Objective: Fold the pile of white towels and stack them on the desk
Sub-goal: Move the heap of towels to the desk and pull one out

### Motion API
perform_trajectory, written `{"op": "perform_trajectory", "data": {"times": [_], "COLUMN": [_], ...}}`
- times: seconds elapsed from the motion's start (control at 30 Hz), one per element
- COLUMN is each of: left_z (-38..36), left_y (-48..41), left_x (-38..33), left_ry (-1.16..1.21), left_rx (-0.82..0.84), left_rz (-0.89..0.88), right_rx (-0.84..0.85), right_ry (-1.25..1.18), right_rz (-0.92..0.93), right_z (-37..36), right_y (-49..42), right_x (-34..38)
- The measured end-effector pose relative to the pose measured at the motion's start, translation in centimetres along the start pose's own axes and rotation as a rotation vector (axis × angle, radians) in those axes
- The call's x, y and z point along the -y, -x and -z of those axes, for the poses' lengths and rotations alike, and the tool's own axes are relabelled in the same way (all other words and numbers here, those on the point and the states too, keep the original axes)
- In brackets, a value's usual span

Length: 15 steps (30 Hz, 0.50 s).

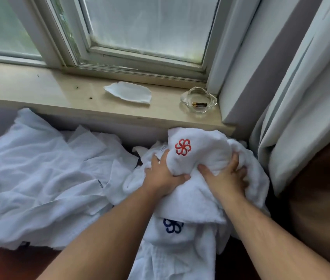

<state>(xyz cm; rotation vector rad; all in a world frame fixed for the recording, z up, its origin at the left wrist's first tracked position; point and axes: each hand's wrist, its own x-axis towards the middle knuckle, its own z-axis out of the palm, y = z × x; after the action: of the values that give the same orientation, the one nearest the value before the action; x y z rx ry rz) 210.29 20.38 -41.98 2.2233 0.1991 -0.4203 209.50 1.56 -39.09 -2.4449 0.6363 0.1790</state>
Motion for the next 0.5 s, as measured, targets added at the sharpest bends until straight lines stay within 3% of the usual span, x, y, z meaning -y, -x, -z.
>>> {"op": "perform_trajectory", "data": {"times": [0.1, 0.17, 0.27, 0.37, 0.5], "left_z": [1.6, 3.6, 7.5, 12.1, 18.0], "left_y": [1.7, 3.3, 6.2, 8.9, 12.2], "left_x": [0.9, 2.7, 7.0, 11.7, 17.6], "left_ry": [0.091, 0.171, 0.252, 0.233, 0.051], "left_rx": [0.054, 0.053, -0.127, -0.327, -0.483], "left_rz": [-0.023, -0.032, 0.044, 0.147, 0.185], "right_rx": [-0.1, -0.273, -0.411, -0.231, 0.189], "right_ry": [0.172, 0.241, 0.17, 0.063, -0.093], "right_rz": [-0.013, 0.188, 0.527, 0.717, 0.567], "right_z": [1.2, 1.4, -0.1, -3.1, -8.5], "right_y": [2.5, 4.8, 8.5, 11.2, 13.8], "right_x": [1.7, 2.9, 5.8, 9.6, 14.4]}}
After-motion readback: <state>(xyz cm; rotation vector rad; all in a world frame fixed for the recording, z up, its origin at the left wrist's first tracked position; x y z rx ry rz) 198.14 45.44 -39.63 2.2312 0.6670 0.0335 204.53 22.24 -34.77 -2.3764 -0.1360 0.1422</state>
